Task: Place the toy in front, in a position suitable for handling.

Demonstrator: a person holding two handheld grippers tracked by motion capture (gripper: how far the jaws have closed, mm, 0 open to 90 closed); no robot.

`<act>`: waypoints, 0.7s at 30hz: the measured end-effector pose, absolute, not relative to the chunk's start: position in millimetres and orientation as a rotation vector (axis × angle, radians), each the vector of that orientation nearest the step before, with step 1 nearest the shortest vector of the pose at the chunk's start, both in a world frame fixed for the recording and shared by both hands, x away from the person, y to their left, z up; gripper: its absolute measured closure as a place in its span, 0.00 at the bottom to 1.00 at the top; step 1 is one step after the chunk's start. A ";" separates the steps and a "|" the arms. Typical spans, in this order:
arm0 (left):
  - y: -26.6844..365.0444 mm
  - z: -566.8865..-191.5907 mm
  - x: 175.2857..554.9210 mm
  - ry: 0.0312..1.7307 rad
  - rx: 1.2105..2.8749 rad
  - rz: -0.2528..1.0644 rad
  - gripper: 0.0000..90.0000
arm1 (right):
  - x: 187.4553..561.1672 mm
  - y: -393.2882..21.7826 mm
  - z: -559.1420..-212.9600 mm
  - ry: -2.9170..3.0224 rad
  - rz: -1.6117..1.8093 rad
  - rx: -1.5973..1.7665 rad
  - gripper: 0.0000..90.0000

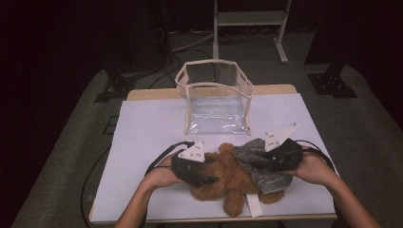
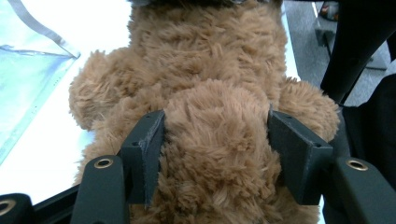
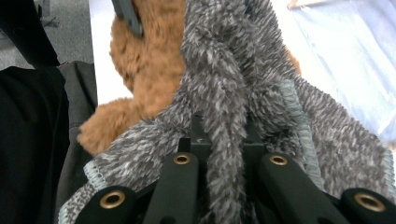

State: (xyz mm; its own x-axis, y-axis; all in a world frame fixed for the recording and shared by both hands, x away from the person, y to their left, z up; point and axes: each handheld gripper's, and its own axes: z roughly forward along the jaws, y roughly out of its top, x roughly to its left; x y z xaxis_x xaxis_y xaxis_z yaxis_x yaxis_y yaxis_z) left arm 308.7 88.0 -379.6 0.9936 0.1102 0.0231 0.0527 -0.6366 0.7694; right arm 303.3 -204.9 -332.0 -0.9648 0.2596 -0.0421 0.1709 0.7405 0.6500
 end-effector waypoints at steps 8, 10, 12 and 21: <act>88.3 -379.3 306.0 0.088 2.297 0.090 0.42 | 315.0 -172.4 -326.1 2.825 1.004 0.249 0.90; 89.7 -379.6 306.1 0.087 2.294 0.087 0.43 | 318.6 -183.0 -322.4 2.807 1.021 0.290 0.90; 90.8 -379.7 306.1 0.085 2.290 0.084 0.42 | 322.0 -198.3 -321.0 2.788 1.042 0.348 0.90; 98.3 -365.6 308.6 0.101 2.277 0.126 0.37 | 308.1 -220.4 -338.9 2.809 1.109 0.376 0.90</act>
